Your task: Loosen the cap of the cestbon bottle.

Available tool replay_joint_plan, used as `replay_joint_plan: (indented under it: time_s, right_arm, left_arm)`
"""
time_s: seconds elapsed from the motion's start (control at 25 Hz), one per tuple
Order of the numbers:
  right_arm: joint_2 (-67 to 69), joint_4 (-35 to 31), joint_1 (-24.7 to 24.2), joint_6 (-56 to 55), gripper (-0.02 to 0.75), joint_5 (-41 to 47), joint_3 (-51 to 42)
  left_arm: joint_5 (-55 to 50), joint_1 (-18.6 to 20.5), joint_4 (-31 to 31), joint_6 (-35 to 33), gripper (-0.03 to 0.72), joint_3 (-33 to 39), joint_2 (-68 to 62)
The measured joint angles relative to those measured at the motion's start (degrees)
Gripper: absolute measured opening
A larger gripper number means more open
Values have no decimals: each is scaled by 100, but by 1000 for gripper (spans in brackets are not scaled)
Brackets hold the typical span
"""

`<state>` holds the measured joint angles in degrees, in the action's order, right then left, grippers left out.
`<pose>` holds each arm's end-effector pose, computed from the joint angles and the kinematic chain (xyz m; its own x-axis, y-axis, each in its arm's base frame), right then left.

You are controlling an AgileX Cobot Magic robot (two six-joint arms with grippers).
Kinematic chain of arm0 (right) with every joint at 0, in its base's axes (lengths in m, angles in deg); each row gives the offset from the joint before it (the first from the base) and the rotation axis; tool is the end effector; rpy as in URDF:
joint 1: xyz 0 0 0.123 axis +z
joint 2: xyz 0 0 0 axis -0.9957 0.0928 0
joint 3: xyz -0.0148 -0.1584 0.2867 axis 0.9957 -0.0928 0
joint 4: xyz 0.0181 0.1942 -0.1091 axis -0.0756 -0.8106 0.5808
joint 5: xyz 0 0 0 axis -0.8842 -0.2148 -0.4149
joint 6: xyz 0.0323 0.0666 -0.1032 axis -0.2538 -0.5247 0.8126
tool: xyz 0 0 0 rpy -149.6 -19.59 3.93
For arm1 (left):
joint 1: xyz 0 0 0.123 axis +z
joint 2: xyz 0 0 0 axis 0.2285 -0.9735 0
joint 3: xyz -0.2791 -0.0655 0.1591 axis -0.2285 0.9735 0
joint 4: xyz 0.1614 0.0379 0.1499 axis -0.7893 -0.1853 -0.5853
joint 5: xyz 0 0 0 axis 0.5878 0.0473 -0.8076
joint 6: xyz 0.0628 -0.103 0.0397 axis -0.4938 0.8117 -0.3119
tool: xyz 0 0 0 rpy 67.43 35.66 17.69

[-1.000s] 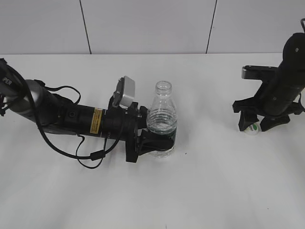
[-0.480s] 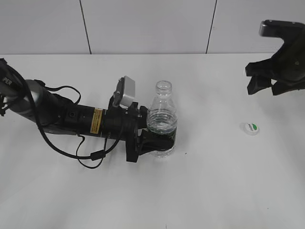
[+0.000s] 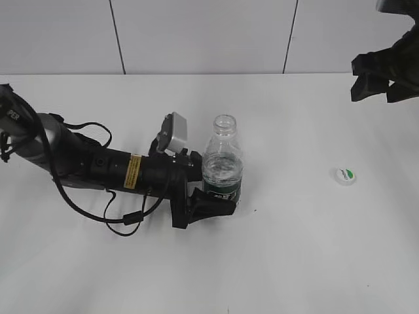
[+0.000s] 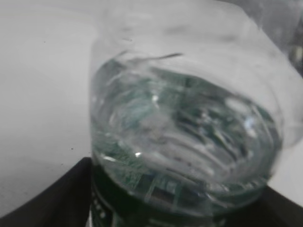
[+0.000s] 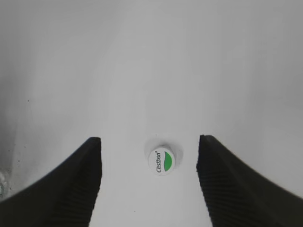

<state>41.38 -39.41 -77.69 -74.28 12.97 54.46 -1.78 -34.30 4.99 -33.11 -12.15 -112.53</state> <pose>0.3465 0.0541 0.2731 -0.8522 -0.0762 -0.5176 -0.1441 0.9853 0.0922 0.3488 -0.2541 0.0936 -0.1685 0.3351 -0.9270 0.9857 0.0527 -0.1601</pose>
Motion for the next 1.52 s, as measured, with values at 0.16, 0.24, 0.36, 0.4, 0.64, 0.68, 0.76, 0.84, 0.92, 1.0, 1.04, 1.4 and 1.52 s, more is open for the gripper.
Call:
replay_joint_plan:
  time_s: [0.16, 0.24, 0.36, 0.4, 0.64, 0.68, 0.76, 0.84, 0.92, 1.0, 1.04, 1.4, 1.52]
  right_arm:
    - [1, 10, 0, 0, 484, 0, 0]
    - [1, 12, 0, 0, 484, -4, 0]
    - [1, 18, 0, 0, 484, -17, 0]
    - [1, 18, 0, 0, 484, -17, 0]
    - [1, 18, 0, -1, 484, -23, 0]
    - [1, 18, 0, -1, 484, -23, 0]
    - [1, 18, 0, -1, 484, -23, 0]
    - [1, 18, 0, -1, 484, -28, 0]
    - [1, 18, 0, -1, 484, -40, 0]
    - [1, 18, 0, -1, 484, -47, 0]
    - [1, 18, 0, -1, 484, -47, 0]
    - [-146, 18, 0, -7, 484, 0, 16]
    - [-342, 37, 0, -7, 484, 21, 183]
  left_arm:
    - [181, 5, 16, 6, 538, 11, -6]
    - [280, 5, 16, 10, 543, 11, 5]
    - [341, 5, 6, 13, 545, 11, 80]
    - [341, 5, -1, 18, 546, 11, 130]
    - [458, 16, -43, 160, 548, 11, 590]
    - [476, 19, -64, 202, 548, 11, 690]
    - [476, 23, -98, 251, 548, 11, 887]
    - [476, 23, -119, 289, 548, 11, 1121]
    - [476, 23, -119, 338, 548, 11, 1329]
    - [470, 23, -119, 465, 548, 11, 1568]
    - [470, 23, -119, 500, 548, 11, 1663]
    - [-761, 404, -150, 1259, 548, 15, 2743]
    - [-1864, 628, -151, 1315, 548, 15, 3091]
